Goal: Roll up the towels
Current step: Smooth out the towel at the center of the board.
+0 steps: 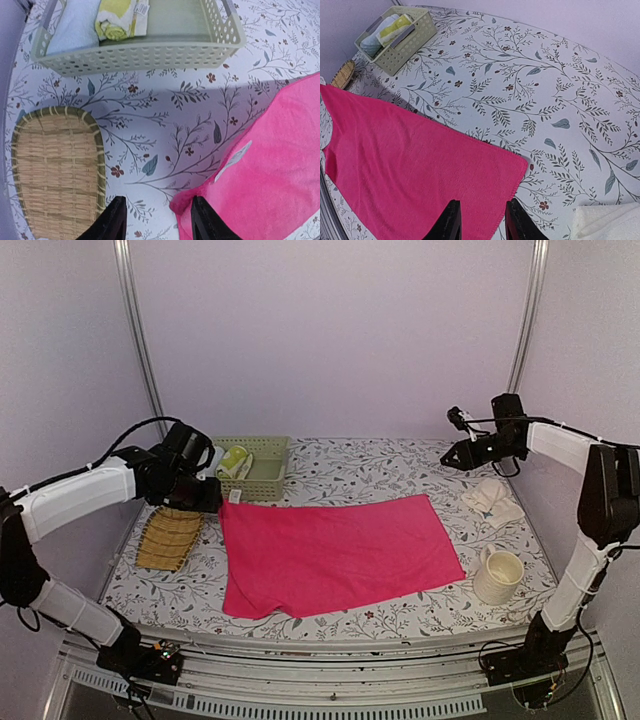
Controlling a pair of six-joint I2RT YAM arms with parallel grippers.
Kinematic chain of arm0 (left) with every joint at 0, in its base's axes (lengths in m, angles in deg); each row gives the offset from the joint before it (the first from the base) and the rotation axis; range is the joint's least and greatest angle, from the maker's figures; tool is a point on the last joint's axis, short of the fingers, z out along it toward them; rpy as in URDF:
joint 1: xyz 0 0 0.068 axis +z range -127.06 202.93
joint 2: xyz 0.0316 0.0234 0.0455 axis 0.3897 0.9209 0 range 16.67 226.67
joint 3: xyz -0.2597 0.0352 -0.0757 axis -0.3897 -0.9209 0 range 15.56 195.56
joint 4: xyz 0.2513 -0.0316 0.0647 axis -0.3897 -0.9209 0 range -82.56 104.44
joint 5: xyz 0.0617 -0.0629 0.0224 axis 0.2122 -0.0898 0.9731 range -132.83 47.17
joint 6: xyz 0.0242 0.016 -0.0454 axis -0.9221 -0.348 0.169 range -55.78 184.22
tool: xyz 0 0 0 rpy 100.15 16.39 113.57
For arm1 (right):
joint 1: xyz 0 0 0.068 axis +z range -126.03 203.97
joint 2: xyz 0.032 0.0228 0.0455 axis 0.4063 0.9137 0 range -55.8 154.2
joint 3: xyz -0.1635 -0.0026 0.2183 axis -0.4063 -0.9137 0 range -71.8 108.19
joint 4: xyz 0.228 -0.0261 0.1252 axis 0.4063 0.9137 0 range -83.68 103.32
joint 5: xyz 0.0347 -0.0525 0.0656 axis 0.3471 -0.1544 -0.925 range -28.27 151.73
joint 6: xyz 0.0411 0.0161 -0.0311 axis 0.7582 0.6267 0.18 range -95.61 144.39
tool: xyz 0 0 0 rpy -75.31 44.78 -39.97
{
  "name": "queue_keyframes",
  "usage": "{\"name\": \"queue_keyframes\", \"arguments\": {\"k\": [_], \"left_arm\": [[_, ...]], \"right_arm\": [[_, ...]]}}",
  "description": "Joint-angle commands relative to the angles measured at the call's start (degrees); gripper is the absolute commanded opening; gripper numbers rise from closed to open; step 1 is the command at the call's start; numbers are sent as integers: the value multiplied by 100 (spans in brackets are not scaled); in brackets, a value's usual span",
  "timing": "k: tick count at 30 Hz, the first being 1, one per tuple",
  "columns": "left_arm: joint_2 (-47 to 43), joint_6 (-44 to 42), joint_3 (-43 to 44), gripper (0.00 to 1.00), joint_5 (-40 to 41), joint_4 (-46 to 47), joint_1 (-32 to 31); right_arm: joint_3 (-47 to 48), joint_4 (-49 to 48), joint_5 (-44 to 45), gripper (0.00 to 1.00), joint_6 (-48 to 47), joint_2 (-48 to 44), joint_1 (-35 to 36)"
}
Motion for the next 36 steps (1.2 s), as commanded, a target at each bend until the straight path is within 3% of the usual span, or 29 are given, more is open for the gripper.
{"name": "queue_keyframes", "arguments": {"k": [1,5,10,14,18,21,28,36], "left_arm": [[-308,173,-281,48,-539,-1091,-43],[-80,13,-211,47,-196,-1014,89],[677,-81,391,42,-238,-786,239],[796,-34,441,29,-958,-980,237],[744,-50,247,9,-1735,-1492,195],[597,20,26,0,-2160,-1737,78],[815,53,-618,0,-2682,-1571,-226],[1065,226,-979,0,-2828,-1137,-644]], "right_arm": [[-612,488,-48,33,-698,-531,83],[-876,259,44,32,-725,-449,98],[-354,562,77,28,-740,206,467],[-32,883,271,26,-855,466,792],[-9,842,434,26,-998,646,903],[276,886,555,24,-944,1027,932],[1026,905,1202,20,-553,1944,950],[1312,1095,1520,20,-404,2337,947]]}}
